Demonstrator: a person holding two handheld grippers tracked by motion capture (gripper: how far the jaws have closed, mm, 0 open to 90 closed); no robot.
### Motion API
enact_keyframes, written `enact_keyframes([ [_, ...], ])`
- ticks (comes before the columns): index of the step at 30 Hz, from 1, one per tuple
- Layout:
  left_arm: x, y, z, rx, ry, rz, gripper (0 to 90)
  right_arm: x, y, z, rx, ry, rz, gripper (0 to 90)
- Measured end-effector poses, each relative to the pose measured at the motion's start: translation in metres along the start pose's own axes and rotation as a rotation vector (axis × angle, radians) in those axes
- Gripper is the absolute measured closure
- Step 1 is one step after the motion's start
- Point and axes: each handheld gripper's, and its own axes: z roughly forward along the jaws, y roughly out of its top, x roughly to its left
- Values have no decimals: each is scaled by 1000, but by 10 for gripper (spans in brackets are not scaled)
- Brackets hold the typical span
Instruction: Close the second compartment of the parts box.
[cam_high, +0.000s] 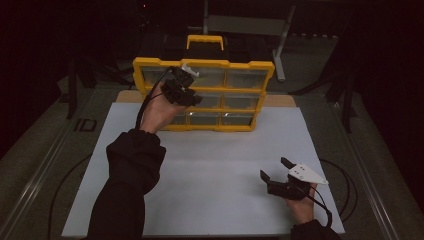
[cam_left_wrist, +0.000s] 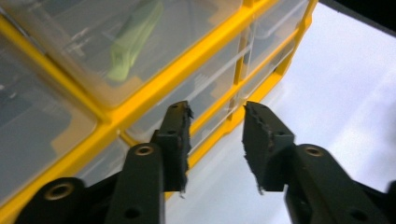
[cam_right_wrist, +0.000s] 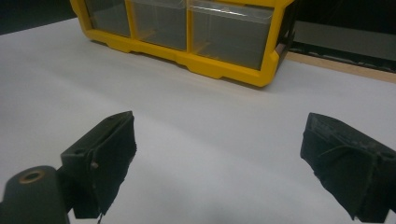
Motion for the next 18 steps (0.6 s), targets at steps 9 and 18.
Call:
enact_keyframes([
  [9,-3,-15,-12,-12,-17,23,520,1,0,1,1,2,-8,102],
  [18,-9,-30,-19,-15,-31,39,376,1,0,1,1,1,-9,102],
])
